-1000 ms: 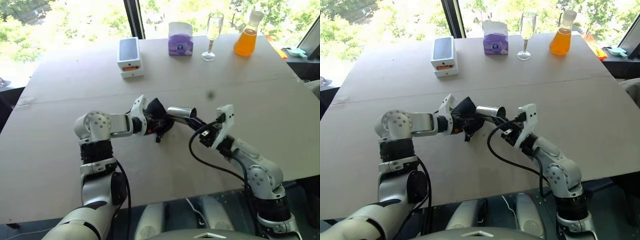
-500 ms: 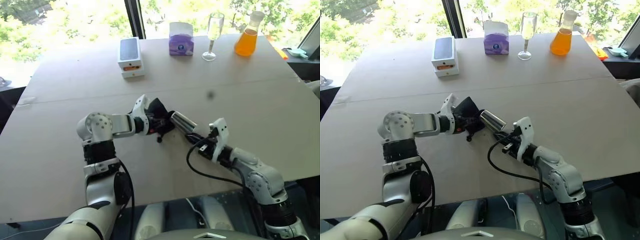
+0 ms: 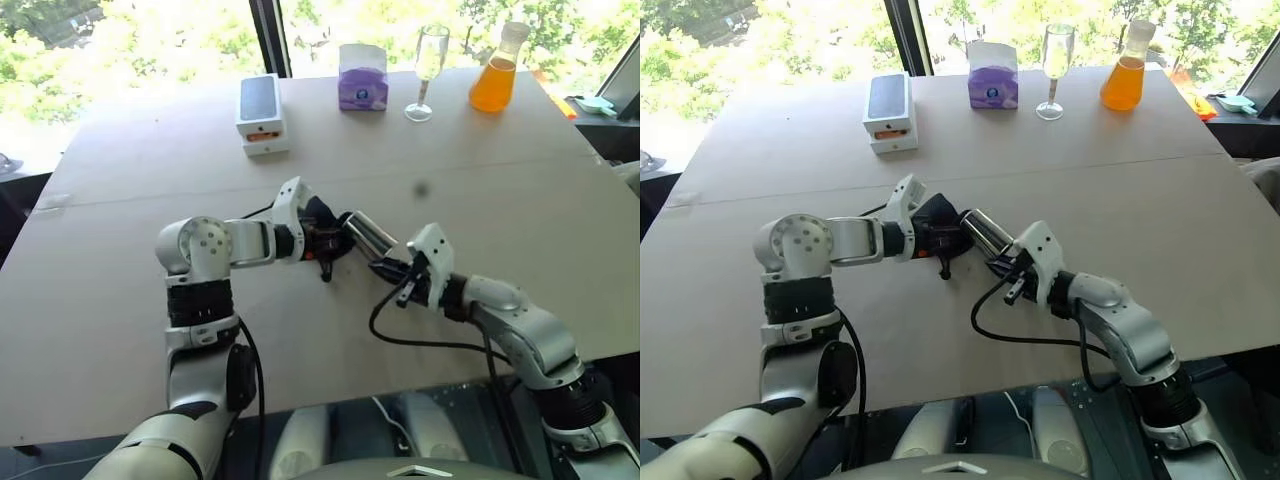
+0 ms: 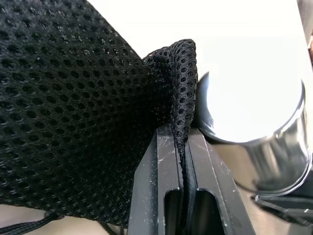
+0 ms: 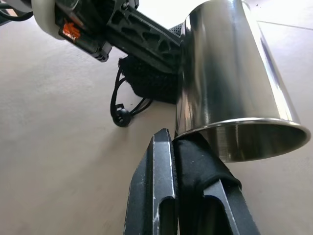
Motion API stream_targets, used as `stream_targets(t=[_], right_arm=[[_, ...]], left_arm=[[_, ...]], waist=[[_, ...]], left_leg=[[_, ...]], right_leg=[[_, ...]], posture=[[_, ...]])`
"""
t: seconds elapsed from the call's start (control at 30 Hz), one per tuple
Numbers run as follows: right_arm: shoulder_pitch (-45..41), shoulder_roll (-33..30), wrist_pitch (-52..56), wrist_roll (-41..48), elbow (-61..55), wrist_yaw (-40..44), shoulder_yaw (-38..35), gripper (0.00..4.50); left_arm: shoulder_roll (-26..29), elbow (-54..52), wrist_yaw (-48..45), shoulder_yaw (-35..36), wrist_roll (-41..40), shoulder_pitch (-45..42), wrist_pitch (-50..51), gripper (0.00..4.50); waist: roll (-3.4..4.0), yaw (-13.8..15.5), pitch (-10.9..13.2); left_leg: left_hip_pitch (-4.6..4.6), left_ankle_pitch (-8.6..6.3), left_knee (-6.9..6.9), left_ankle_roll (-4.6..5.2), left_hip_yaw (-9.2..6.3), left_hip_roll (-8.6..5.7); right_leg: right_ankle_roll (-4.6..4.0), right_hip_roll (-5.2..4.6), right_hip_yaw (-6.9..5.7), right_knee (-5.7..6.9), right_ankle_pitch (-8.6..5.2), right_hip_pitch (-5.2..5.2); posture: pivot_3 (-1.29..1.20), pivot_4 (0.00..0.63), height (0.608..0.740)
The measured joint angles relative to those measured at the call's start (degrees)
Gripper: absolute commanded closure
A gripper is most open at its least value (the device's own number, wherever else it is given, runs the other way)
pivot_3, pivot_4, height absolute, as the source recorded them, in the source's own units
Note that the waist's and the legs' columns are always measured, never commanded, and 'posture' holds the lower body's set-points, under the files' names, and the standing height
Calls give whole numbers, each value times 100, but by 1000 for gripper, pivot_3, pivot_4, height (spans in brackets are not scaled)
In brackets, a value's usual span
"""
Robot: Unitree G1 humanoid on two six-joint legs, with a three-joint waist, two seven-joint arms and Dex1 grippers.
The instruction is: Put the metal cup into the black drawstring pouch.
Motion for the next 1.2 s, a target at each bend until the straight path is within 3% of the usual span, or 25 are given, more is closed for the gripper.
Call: stream_targets(t=[0.03, 0.27, 0.4, 0.53, 0.63, 0.8, 0.83, 1.07, 1.2], right_arm=[[-6, 33, 45, 39, -3, -19, -65, 4427], [76, 328, 384, 263, -75, -375, -487, 1210], [156, 589, 388, 281, -31, -577, -582, 1210], [186, 1273, 486, 668, 169, -862, -980, 1210], [181, 1584, 477, 846, 384, -970, -1222, 2023], [51, 1696, 326, 855, 816, -928, -1330, 4314], [-18, 1713, 222, 811, 982, -882, -1316, 4470], [-188, 1752, -4, 755, 1185, -772, -1335, 4470], [-60, 1155, 284, 921, 516, -560, -1341, 4470]], left_arm=[[4, -6, -16, -24, 12, 22, -26, 4500], [46, -7, -125, -121, 53, 90, -151, 4500], [46, -7, -138, -157, 59, 98, -208, 4500], [47, -7, -184, -199, 72, 115, -240, 4500], [51, -7, -214, -219, 114, 117, -255, 4500], [53, -7, -229, -224, 155, 132, -264, 4500], [54, -7, -239, -224, 160, 147, -270, 4500], [59, -7, -255, -220, 166, 177, -274, 4500], [31, 1, -255, -164, 164, 177, -275, 4500]], waist=[[0, 2, 0], [0, 3, 0], [0, -3, 0], [0, -5, 0], [0, -4, 0], [1, -19, 0], [1, -23, 0], [1, -23, 0], [1, 2, 1]], left_leg=[[0, 0, 0, 0, 0, 0], [0, 0, 0, 0, -1, 0], [0, 0, 0, 0, 0, 0], [0, 0, 0, 0, -1, 2], [0, 0, 0, 0, 1, -1], [1, 0, 0, 0, 1, -1], [2, 0, -1, 1, 0, 0], [1, 0, -1, 0, 1, 0], [-4, 0, 1, 1, 0, -2]], right_leg=[[0, -1, 0, 0, 0, 0], [0, 0, 0, 1, 0, 0], [0, 0, 0, 1, 0, 0], [0, 1, 0, 3, 0, -1], [0, 0, 1, 2, 0, -1], [0, 2, 1, 3, 0, -1], [0, 3, 1, 4, 0, -1], [0, 2, 1, 2, 0, -1], [0, -2, -1, -1, 0, -2]], posture=[[0, 150, 740], [0, 150, 740], [0, 150, 740], [0, 150, 740], [0, 150, 740], [0, 150, 740], [0, 150, 740], [0, 150, 740], [0, 150, 740]])
